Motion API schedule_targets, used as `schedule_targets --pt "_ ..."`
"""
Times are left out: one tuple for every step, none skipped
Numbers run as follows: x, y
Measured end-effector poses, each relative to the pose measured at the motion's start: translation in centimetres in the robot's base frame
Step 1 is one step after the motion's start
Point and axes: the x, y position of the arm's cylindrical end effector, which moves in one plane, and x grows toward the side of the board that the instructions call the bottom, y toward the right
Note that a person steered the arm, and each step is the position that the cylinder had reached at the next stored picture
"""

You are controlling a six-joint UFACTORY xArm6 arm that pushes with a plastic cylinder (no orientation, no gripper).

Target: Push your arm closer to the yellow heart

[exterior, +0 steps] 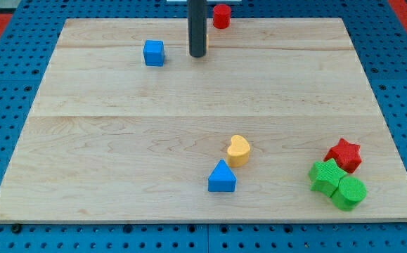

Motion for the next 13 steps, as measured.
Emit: schedule_targets --pt "-2.9 0.0" --pt "-3.1 1.8" --pt "-3.1 6.9" --pt "-4.9 15.3" --pt "-8.1 16.1" --pt "-8.2 15.6" --pt "-6.6 16.7" --pt "3.1 18.1" --pt "13.4 16.8" --pt "21.2 15.5" --pt "24.6 14.1" --pt "25.0 13.8" --pt "28.2 12.4"
